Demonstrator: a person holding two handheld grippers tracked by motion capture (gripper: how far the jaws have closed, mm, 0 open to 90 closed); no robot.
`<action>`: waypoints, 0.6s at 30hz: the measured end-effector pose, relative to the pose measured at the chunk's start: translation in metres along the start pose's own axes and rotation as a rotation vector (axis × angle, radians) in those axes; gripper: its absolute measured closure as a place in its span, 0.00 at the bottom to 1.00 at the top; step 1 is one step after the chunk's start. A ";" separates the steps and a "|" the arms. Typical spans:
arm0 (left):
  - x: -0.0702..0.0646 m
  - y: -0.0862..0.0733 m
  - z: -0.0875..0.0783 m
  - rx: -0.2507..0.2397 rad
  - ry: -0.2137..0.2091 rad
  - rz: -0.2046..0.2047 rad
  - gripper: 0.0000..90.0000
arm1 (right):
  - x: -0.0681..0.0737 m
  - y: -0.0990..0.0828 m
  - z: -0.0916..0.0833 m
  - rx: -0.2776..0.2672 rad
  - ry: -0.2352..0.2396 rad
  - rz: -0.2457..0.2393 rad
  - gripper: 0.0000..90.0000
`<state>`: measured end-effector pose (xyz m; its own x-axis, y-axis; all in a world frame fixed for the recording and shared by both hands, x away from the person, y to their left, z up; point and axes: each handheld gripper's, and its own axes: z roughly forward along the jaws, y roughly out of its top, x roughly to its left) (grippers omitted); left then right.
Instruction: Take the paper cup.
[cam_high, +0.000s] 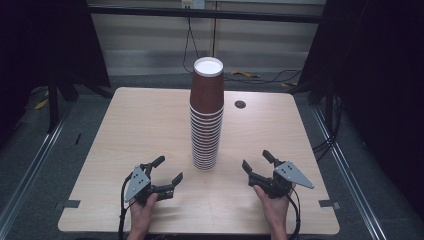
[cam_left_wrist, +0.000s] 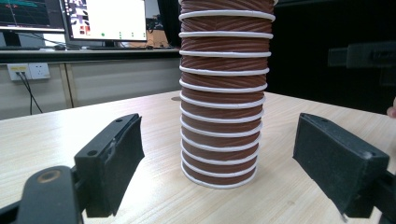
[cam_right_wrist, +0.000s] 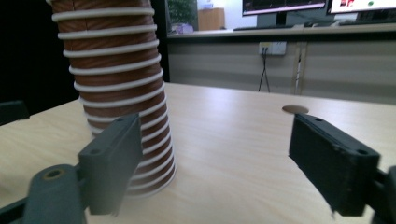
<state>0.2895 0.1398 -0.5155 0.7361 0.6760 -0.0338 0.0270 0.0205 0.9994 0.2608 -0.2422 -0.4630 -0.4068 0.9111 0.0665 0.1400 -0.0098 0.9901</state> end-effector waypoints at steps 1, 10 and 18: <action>0.000 0.000 0.000 -0.003 -0.002 -0.005 0.17 | 0.000 0.002 -0.001 -0.010 -0.001 -0.005 0.19; -0.001 0.000 0.000 -0.005 -0.005 -0.007 0.17 | 0.000 0.022 0.004 0.051 0.103 0.032 0.16; 0.000 0.000 0.000 -0.004 -0.006 -0.002 0.17 | 0.009 0.047 0.015 0.079 0.194 -0.012 0.22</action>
<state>0.2892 0.1400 -0.5157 0.7404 0.6713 -0.0356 0.0260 0.0243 0.9994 0.2768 -0.2283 -0.4177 -0.5742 0.8143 0.0852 0.2012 0.0395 0.9787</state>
